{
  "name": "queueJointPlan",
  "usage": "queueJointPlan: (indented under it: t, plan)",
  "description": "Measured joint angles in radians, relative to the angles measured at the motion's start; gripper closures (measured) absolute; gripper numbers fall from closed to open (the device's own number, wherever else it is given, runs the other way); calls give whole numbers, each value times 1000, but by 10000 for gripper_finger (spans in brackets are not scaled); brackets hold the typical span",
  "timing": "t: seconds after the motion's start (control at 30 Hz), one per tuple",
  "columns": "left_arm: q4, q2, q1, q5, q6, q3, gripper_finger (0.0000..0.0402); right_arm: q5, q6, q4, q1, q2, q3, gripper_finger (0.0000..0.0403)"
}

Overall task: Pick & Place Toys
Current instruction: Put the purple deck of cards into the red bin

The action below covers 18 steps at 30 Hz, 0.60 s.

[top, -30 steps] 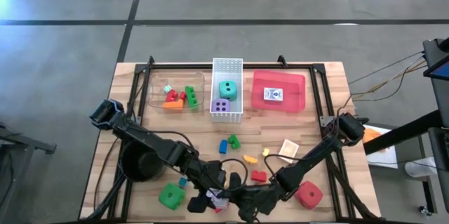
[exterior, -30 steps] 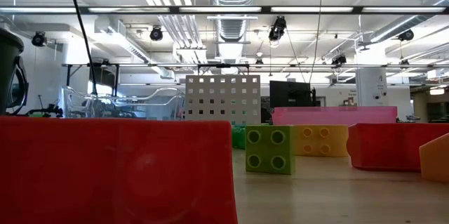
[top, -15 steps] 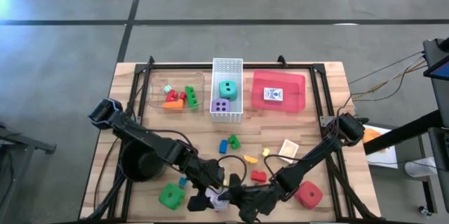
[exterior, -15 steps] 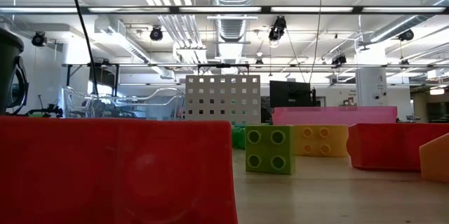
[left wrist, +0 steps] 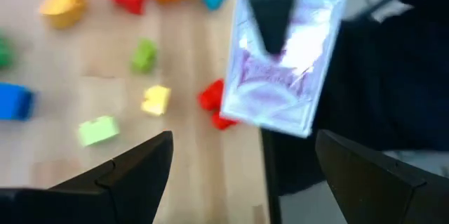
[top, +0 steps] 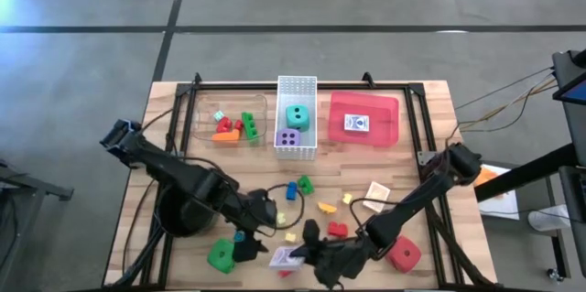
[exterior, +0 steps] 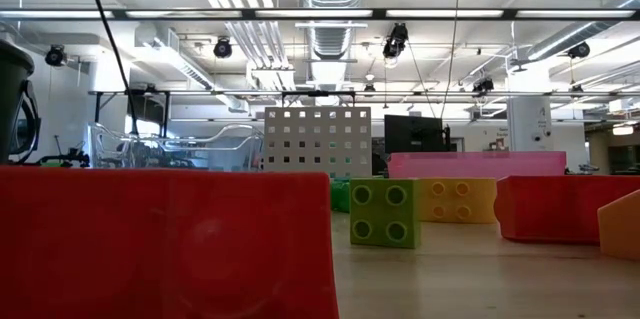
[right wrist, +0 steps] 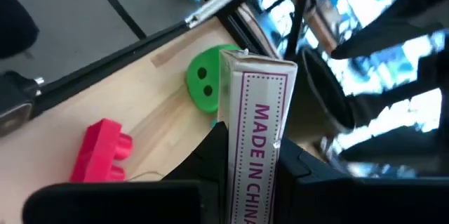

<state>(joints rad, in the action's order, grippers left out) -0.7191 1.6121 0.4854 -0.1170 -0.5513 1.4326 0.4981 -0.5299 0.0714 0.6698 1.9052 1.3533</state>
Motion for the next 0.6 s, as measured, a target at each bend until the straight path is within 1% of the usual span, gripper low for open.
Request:
queueJointPlan:
  t: [0.1, 0.23, 0.3, 0.4, 0.5, 0.6]
  plan:
    - [-36, -35, 0, 81, -33, 0, 51, 19, 118, -90, -6, -63, -7, 360]
    - [-50, -71, 0, 154, -34, 0, 51, 112, 271, -231, -20, -160, -40, 360]
    - [-50, -87, 0, 169, -33, 0, 51, 133, 371, -328, -35, -210, -56, 360]
    - [-57, -98, 0, 180, -32, 0, 51, 134, 523, -445, -65, -293, -80, 360]
    - [-64, -104, -6, 204, -33, 0, 51, 135, 637, -499, -103, -376, -122, 360]
    - [-68, -104, -9, 208, -52, 0, 51, 144, 693, -521, -142, -449, -179, 360]
